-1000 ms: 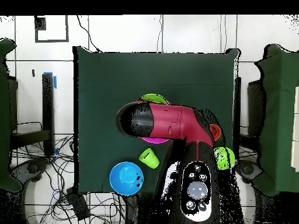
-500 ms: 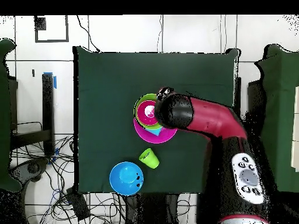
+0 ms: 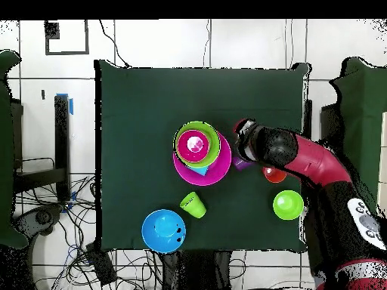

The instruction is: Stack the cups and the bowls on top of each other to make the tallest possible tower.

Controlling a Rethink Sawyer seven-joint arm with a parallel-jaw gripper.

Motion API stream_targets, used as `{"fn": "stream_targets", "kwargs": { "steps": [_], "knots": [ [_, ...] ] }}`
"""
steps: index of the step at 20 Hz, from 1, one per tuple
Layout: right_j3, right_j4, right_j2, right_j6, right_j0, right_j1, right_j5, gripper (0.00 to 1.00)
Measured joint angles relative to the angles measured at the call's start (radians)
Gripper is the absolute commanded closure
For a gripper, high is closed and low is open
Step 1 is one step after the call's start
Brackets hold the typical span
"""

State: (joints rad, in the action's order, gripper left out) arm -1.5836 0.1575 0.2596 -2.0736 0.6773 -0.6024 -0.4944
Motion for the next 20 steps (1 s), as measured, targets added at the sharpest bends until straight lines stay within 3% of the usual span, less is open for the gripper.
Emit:
{"fn": "stream_targets", "kwargs": {
  "steps": [12, 20],
  "knots": [
    [0.024, 0.171, 0.126, 0.032, 0.035, 0.055, 0.000, 0.00],
    [0.028, 0.211, 0.185, 0.054, 0.060, 0.054, -0.007, 0.00]
  ]
}}
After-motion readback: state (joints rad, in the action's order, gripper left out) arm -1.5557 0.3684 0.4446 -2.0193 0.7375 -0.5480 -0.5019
